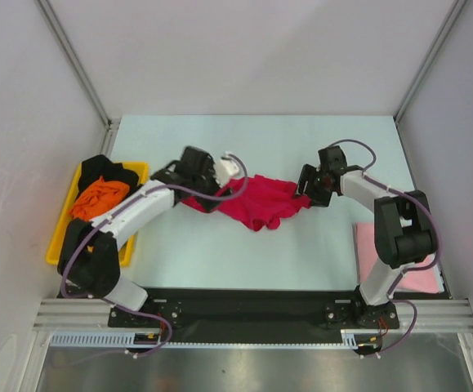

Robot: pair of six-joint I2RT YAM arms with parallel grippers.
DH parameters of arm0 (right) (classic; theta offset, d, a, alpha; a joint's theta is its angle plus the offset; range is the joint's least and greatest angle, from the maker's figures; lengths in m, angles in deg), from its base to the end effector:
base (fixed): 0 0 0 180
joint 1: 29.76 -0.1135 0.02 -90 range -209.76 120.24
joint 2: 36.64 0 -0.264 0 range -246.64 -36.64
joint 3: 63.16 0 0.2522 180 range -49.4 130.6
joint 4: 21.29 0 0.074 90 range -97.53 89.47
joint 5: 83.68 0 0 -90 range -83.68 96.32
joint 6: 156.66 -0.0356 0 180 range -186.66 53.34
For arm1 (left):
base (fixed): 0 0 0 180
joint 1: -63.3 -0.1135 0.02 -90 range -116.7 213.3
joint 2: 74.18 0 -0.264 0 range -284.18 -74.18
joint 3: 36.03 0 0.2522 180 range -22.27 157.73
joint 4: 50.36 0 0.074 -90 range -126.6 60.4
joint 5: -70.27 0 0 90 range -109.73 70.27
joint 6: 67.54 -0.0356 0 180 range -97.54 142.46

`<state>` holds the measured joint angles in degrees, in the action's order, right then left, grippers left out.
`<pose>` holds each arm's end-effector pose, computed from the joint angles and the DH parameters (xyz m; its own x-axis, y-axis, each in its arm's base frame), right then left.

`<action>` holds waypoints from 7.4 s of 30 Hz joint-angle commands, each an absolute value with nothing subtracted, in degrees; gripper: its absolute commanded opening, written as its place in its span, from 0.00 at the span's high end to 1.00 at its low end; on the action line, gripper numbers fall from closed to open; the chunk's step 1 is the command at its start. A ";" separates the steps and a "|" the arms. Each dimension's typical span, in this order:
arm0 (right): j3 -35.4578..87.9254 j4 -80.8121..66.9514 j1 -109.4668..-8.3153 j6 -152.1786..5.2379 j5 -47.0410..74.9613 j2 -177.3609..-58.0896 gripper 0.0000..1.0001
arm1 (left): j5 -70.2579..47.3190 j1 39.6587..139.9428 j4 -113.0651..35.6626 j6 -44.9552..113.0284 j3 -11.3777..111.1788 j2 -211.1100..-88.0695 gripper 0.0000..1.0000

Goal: Fold and stack the t-shirts
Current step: Move the tshirt to the center of the board, then flatten the tshirt out

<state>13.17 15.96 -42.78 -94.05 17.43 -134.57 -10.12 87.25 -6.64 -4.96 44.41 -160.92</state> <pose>0.3368 0.0849 0.1889 -0.8867 0.2583 -0.3834 0.1011 0.9176 0.3844 0.2953 -0.1377 0.2658 -0.3922 0.6710 -0.6292 0.7648 0.6179 0.1823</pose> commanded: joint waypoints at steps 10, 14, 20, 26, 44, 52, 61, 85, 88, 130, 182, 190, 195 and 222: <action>14.85 6.54 -42.51 -103.57 21.79 -143.69 0.44 | -33.17 93.71 -21.30 -16.83 36.44 -167.26 0.22; 15.46 5.31 -42.42 -103.92 22.58 -144.92 0.67 | -31.51 91.35 -21.39 -14.99 40.64 -167.78 0.25; 18.09 6.97 -42.24 -101.73 21.53 -144.22 0.94 | -34.23 87.39 -19.81 -15.16 45.66 -174.37 0.30; 20.29 8.91 -42.16 -99.09 20.65 -142.82 1.00 | -34.32 85.81 -20.95 -14.81 48.74 -174.55 0.32; 44.88 17.96 -44.09 -76.33 12.30 -114.72 1.00 | -25.62 81.85 1.27 -10.06 75.01 -162.72 1.00; 54.57 17.26 -46.29 -69.47 14.49 -101.52 1.00 | -21.24 81.93 19.18 -9.01 89.85 -151.71 1.00; 67.56 22.44 -46.20 -70.43 15.55 -94.92 1.00 | -14.46 82.11 26.59 -7.08 99.53 -142.04 1.00; 70.42 -2.79 -34.60 -78.42 8.87 -152.86 0.91 | -22.45 78.69 -2.40 -5.49 109.88 -194.28 0.97; 83.87 8.75 -34.34 -81.49 6.42 -163.78 0.40 | -25.44 78.07 -2.41 -5.93 117.62 -203.08 0.44; -11.00 19.54 -54.82 -100.75 10.11 -118.91 1.00 | -24.13 76.66 -12.79 -30.19 26.86 -161.55 0.16; 69.46 51.98 -30.55 -88.81 10.89 -101.15 1.00 | -27.90 76.31 25.01 -16.04 87.74 -145.46 1.00; 72.07 45.50 -30.56 -89.59 11.24 -104.40 1.00 | -31.15 76.31 23.35 -18.14 99.64 -152.04 1.00; 71.36 36.96 -30.21 -89.77 13.52 -113.34 1.00 | -31.60 76.13 16.77 -18.76 103.74 -159.86 1.00; 86.78 12.07 -18.07 -103.58 21.70 -139.23 1.00 | -32.92 72.53 -17.00 -23.42 104.49 -177.03 1.00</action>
<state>92.22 13.75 -20.03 -106.64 23.77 -145.94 -31.57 73.67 -14.01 -21.11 110.44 -180.94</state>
